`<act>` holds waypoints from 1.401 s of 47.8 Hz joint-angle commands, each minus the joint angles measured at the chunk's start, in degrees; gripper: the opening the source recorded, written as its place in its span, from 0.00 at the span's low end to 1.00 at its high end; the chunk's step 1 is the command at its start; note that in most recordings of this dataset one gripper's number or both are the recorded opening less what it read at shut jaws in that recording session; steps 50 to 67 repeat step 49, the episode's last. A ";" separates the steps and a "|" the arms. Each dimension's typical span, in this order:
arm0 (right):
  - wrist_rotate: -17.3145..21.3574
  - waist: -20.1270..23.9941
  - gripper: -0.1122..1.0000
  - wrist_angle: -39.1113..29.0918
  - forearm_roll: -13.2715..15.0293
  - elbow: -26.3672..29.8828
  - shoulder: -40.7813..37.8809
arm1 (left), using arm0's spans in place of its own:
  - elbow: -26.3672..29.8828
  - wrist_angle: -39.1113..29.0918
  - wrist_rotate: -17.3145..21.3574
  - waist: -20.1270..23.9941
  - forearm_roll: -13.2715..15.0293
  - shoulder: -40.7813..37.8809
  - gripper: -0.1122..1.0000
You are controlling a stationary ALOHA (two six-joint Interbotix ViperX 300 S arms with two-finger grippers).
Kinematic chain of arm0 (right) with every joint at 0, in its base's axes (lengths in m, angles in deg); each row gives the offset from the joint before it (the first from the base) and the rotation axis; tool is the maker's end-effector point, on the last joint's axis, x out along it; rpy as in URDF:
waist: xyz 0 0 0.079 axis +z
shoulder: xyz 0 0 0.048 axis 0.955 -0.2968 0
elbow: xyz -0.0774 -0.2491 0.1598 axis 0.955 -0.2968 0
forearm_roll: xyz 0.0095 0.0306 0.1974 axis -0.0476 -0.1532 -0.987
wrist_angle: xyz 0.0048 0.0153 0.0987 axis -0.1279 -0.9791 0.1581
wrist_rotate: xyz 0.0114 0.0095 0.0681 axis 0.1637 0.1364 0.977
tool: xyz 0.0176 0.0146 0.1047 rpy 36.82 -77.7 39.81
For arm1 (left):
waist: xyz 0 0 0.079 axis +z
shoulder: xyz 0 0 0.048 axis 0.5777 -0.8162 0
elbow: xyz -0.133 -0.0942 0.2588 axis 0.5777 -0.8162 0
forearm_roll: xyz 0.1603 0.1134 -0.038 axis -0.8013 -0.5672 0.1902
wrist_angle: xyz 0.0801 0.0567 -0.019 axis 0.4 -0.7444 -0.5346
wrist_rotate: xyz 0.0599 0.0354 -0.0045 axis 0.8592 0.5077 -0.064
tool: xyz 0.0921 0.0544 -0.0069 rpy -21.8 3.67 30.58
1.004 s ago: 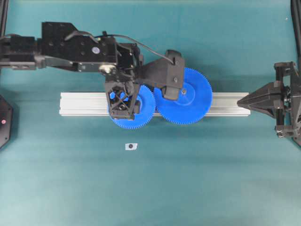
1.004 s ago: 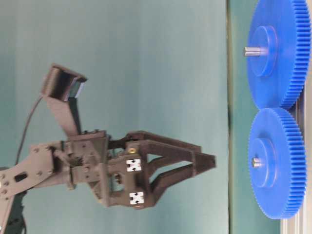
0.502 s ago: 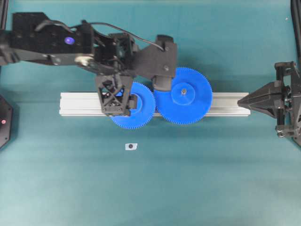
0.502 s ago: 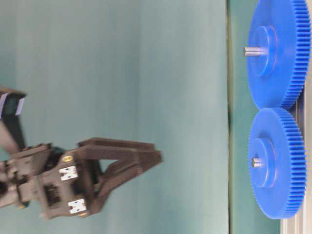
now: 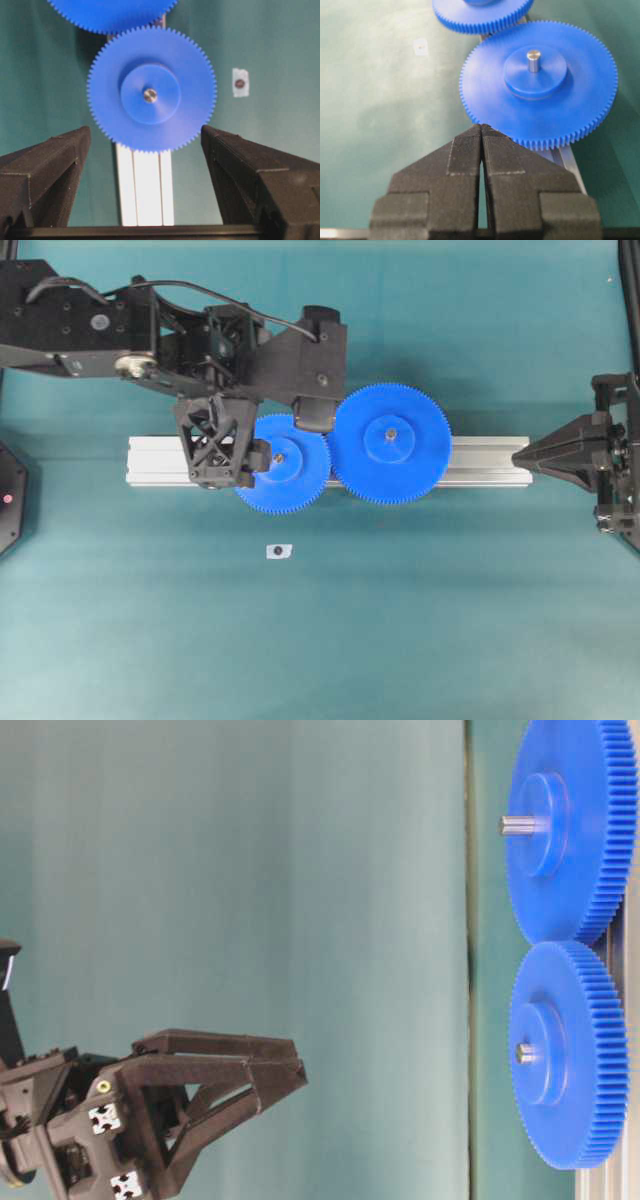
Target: Insert the small gear onto the shaft.
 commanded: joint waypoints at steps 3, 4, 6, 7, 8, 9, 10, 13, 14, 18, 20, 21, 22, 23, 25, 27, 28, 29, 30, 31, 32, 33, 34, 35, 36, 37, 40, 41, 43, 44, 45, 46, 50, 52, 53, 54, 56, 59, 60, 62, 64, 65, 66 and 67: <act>0.53 -0.09 0.13 0.26 0.09 0.26 -0.26 | 0.00 1.41 0.00 -0.26 -0.09 2.55 0.86; 0.53 -0.09 0.13 0.26 0.09 0.26 -0.26 | -0.18 1.58 0.00 -0.26 -0.09 2.72 0.86; 0.53 -0.09 0.13 0.26 0.09 0.26 -0.18 | -0.26 1.85 0.00 -0.26 -0.09 2.99 0.86; 0.53 -0.09 0.13 0.26 0.09 0.26 -0.26 | -0.35 2.02 0.00 -0.26 -0.09 3.16 0.86; 0.53 -0.09 0.13 0.26 0.09 0.26 -0.26 | -0.44 2.11 -0.09 -0.26 -0.09 3.25 0.86; 0.53 -0.09 0.13 0.26 0.09 0.26 -0.26 | -0.53 2.20 0.00 -0.26 -0.09 3.25 0.86; 0.53 -0.09 0.13 0.26 0.09 0.26 -0.26 | -0.53 2.20 0.00 -0.18 -0.09 3.34 0.86; 0.53 -0.09 0.13 0.26 0.09 0.09 -0.26 | -0.70 2.29 -0.09 -0.18 -0.09 3.52 0.86; 0.53 -0.09 0.13 0.26 0.09 0.09 -0.26 | -0.88 2.29 -0.09 -0.18 -0.09 3.43 0.86; 0.53 -0.09 0.13 0.26 0.09 0.09 -0.18 | -1.05 2.46 -0.09 -0.26 -0.09 3.43 0.86; 0.53 -0.09 0.13 0.26 0.09 0.09 -0.18 | -1.14 2.55 -0.09 -0.18 -0.09 3.52 0.86; 0.53 -0.09 0.13 0.26 0.09 0.09 -0.18 | -1.05 2.64 -0.09 -0.26 -0.09 3.43 0.86; 0.53 -0.09 0.13 0.26 0.09 0.09 -0.18 | -1.05 2.64 -0.09 -0.26 -0.09 3.43 0.86; 0.53 -0.09 0.13 0.26 0.09 0.09 -0.18 | -1.05 2.72 -0.09 -0.26 -0.09 3.52 0.86; 0.53 -0.09 0.13 0.26 0.09 0.09 -0.18 | -1.05 2.72 -0.09 -0.18 -0.09 3.43 0.86; 0.53 -0.09 0.13 0.26 0.09 0.09 -0.18 | -1.14 2.81 -0.09 -0.26 -0.09 3.43 0.86; 0.53 -0.09 0.13 0.26 0.09 0.09 -0.26 | -1.14 2.81 -0.09 -0.26 -0.09 3.52 0.86; 0.53 -0.09 0.13 0.26 0.09 0.09 -0.18 | -1.23 2.90 -0.09 -0.26 -0.09 3.52 0.86; 0.53 -0.09 0.13 0.26 0.09 0.09 -0.18 | -1.23 2.99 -0.09 -0.18 -0.09 3.43 0.86; 0.53 -0.09 0.13 0.26 0.09 0.09 -0.18 | -1.32 3.08 -0.09 -0.26 -0.09 3.43 0.86; 0.53 -0.09 0.13 0.26 0.09 0.09 -0.18 | -1.41 3.16 -0.09 -0.18 -0.09 3.43 0.86; 0.53 -0.09 0.13 0.26 0.09 0.09 -0.18 | -1.41 3.25 -0.09 -0.26 -0.09 3.43 0.86; 0.53 -0.09 0.13 0.26 0.09 0.09 -0.18 | -1.41 3.34 -0.09 -0.26 -0.09 3.34 0.86; 0.53 -0.09 0.13 0.26 0.09 0.09 -0.18 | -1.58 3.43 -0.09 -0.18 -0.09 3.34 0.86; 0.53 -0.09 0.13 0.26 0.09 0.09 -0.18 | -1.58 3.52 -0.09 -0.18 -0.09 3.25 0.86; 0.53 -0.09 0.13 0.26 0.09 0.09 -0.18 | -1.58 3.60 -0.09 -0.26 -0.09 3.25 0.86; 0.53 -0.09 0.13 0.26 0.09 0.00 -0.18 | -1.67 3.69 -0.09 -0.26 -0.09 3.25 0.86; 0.53 -0.09 0.13 0.26 0.09 0.00 -0.18 | -1.58 3.69 -0.09 -0.18 -0.09 3.25 0.86; 0.53 -0.09 0.13 0.26 0.09 0.00 -0.18 | -1.58 3.78 -0.09 -0.26 -0.09 3.25 0.86; 0.53 -0.09 0.13 0.26 0.09 0.00 -0.18 | -1.58 3.78 -0.09 -0.18 -0.09 3.25 0.86; 0.53 -0.09 0.13 0.26 0.09 0.00 -0.18 | -1.58 3.78 -0.09 -0.18 -0.09 3.25 0.86; 0.53 -0.09 0.13 0.26 0.09 0.00 -0.18 | -1.58 3.78 -0.09 -0.26 -0.09 3.25 0.86; 0.53 -0.09 0.13 0.26 0.09 0.00 -0.18 | -1.58 3.87 -0.09 -0.26 -0.09 3.25 0.86; 0.53 -0.09 0.13 0.26 0.09 0.00 -0.18 | -1.58 3.87 -0.09 -0.26 -0.09 3.25 0.86; 0.53 -0.09 0.13 0.26 0.09 0.00 -0.18 | -1.58 3.87 -0.09 -0.26 -0.09 3.25 0.86; 0.53 -0.09 0.13 0.26 0.09 0.00 -0.18 | -1.58 3.87 -0.09 -0.26 -0.09 3.25 0.86; 0.53 -0.09 0.13 0.26 0.09 0.00 -0.18 | -1.58 3.87 -0.09 -0.26 -0.09 3.25 0.86; 0.53 -0.09 0.13 0.26 0.09 0.00 -0.18 | -1.58 3.87 -0.09 -0.26 -0.09 3.25 0.86; 0.53 -0.09 0.13 0.26 0.09 0.00 -0.18 | -1.58 3.87 -0.09 -0.26 -0.09 3.25 0.86; 0.53 -0.09 0.13 0.26 0.09 0.00 -0.18 | -1.58 3.87 -0.09 -0.26 -0.09 3.25 0.86; 0.53 -0.09 0.13 0.26 0.09 0.00 -0.18 | -1.58 3.87 -0.09 -0.26 -0.09 3.25 0.86; 0.53 -0.09 0.13 0.26 0.09 0.00 -0.18 | -1.58 3.87 -0.09 -0.26 -0.09 3.25 0.86; 0.53 -0.09 0.13 0.26 0.09 0.00 -0.18 | -1.58 3.87 -0.09 -0.26 -0.09 3.25 0.86; 0.53 -0.09 0.13 0.26 0.09 0.00 -0.18 | -1.58 3.87 -0.09 -0.26 -0.09 3.25 0.86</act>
